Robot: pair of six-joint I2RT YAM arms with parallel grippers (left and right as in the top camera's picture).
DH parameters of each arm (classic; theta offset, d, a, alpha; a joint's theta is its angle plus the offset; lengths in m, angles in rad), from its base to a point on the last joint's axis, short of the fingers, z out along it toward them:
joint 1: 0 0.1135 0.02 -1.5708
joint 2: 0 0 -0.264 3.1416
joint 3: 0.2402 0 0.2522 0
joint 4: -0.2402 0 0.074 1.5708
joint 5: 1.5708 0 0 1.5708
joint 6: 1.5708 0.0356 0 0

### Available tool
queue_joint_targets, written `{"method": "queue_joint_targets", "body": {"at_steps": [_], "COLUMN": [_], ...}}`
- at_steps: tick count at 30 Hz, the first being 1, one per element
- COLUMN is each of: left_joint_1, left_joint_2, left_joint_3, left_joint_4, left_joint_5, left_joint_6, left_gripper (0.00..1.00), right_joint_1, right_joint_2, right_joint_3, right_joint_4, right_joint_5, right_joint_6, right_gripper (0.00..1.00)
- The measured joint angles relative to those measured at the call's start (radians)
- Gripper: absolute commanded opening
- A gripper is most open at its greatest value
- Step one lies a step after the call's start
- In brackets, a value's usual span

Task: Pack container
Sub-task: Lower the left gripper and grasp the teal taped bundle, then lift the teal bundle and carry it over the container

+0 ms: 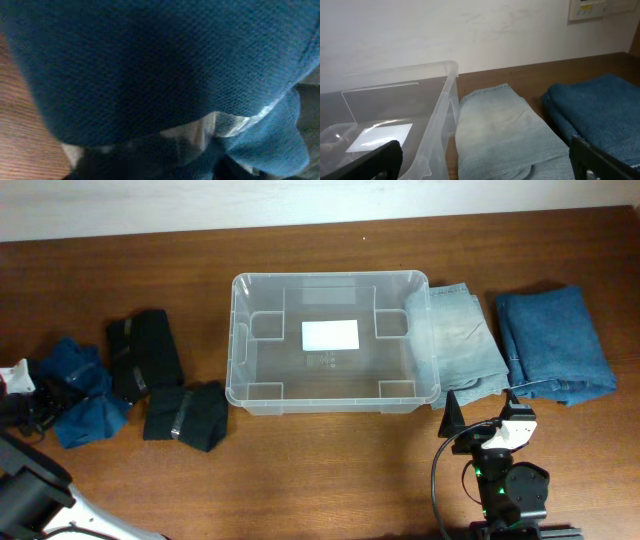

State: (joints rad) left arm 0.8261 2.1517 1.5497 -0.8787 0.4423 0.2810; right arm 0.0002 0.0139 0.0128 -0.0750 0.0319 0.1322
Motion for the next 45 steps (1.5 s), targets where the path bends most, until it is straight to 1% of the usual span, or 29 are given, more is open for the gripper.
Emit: {"method": "queue_joint_targets", "body": {"at_steps": [2,3,4,8,12,17,21,24,28,32,36,40,45], "left_joint_1": [0.002,0.002,0.002,0.002,-0.002,-0.002,-0.013,-0.04,-0.108,-0.21,-0.31,-0.416,-0.566], "left_joint_2": [0.0,-0.001,-0.001,0.002,0.028,0.053,0.053,0.053,0.053,0.053,0.047,0.009,-0.071], "left_joint_3": [0.003,0.007,0.011,0.033,0.104,0.25,0.415,0.526,0.626,0.69,0.721,0.733,0.74], "left_joint_4": [-0.004,-0.009,-0.015,-0.048,-0.14,-0.311,-0.427,-0.5,-0.572,-0.596,-0.588,-0.55,-0.492], "left_joint_5": [0.005,0.004,0.003,-0.004,-0.014,-0.014,0.013,0.027,0.034,0.049,0.128,0.22,0.271], "left_joint_6": [0.002,0.003,0.003,0.004,0.004,0.003,0.002,0.0,-0.001,-0.021,-0.055,-0.109,-0.191], "left_gripper": [0.09,0.03,0.01,0.01,0.01,0.01,0.01,0.01,0.01,0.01,0.01,0.01,0.01], "right_joint_1": [0.0,0.0,0.0,0.0,0.0,0.0,0.0,0.0,0.0,0.0,0.0,0.0,0.0], "right_joint_2": [0.0,0.0,0.0,0.0,0.0,0.0,0.0,0.0,0.0,0.0,0.0,0.0,0.0], "right_joint_3": [0.0,0.0,0.0,0.0,0.0,0.0,0.0,0.0,0.0,0.0,0.0,0.0,0.0], "right_joint_4": [0.0,0.0,0.0,0.0,0.0,0.0,0.0,0.0,0.0,0.0,0.0,0.0,0.0], "right_joint_5": [0.0,0.0,0.0,0.0,0.0,0.0,0.0,0.0,0.0,0.0,0.0,0.0,0.0], "right_joint_6": [0.0,0.0,0.0,0.0,0.0,0.0,0.0,-0.001,0.0,0.0,0.0,0.0,0.0], "right_gripper": [0.98,0.98,0.98,0.98,0.99,0.98,0.98,0.98,0.98,0.98,0.98,0.98,0.98]}}
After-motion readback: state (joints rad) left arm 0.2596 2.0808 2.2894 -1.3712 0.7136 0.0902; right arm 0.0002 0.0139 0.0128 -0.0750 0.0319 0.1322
